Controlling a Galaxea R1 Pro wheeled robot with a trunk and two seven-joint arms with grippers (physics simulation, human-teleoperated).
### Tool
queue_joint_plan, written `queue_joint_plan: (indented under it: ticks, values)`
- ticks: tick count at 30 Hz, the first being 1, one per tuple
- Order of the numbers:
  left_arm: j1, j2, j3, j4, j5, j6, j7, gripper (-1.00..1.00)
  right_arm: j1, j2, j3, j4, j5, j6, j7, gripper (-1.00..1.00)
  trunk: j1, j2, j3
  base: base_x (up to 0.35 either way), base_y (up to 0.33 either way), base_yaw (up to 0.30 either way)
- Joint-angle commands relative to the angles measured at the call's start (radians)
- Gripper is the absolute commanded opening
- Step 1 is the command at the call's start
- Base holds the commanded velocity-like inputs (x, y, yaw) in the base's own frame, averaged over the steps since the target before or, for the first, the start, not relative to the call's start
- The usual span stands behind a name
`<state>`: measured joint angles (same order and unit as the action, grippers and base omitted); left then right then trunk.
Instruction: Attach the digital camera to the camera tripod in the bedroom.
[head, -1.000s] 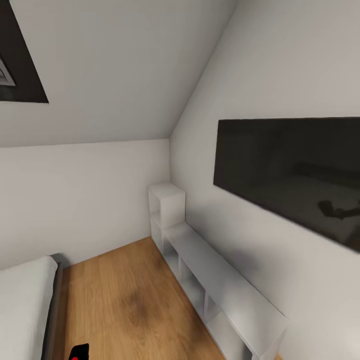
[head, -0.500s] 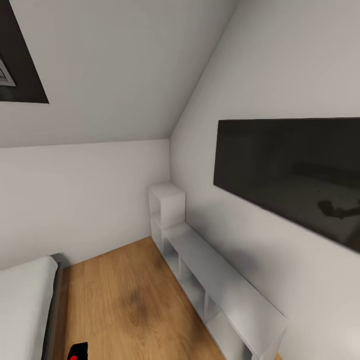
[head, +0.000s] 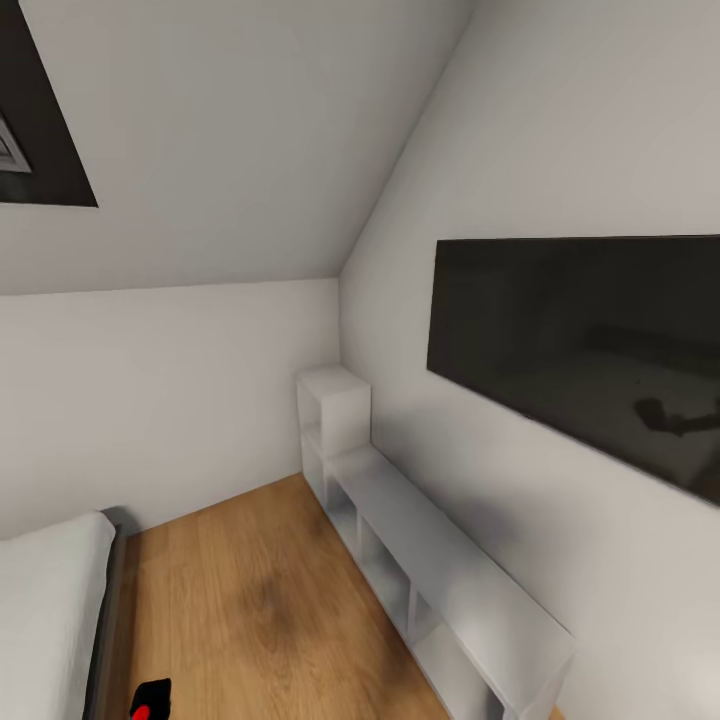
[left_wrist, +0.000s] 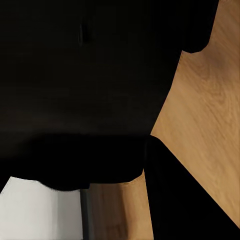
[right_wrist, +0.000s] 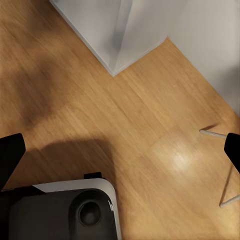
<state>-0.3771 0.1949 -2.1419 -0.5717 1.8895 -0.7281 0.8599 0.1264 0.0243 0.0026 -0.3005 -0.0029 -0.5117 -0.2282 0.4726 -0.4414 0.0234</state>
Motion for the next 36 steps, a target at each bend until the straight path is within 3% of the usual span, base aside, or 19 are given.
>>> queue_joint_plan:
  ticks: [1,19,36]
  values:
    - [-0.002,0.0,-0.007,0.004,-0.001,0.001,0.005,-1.0,0.001,0.0,0.0,-0.002,0.0,-0.001,-0.003,1.0,0.0,-0.001,0.0,0.0,0.0,0.0]
    - [-0.002,-0.001,-0.007,0.045,-0.001,-0.001,0.004,-1.0,0.001,0.0,0.0,-0.002,0.0,-0.001,-0.003,1.0,0.0,-0.001,0.0,0.0,0.0,0.0]
    - [-0.002,0.0,-0.007,0.139,-0.001,-0.001,0.004,-1.0,0.001,0.0,0.0,-0.002,0.0,-0.001,-0.003,1.0,0.0,-0.001,0.0,0.0,0.0,0.0]
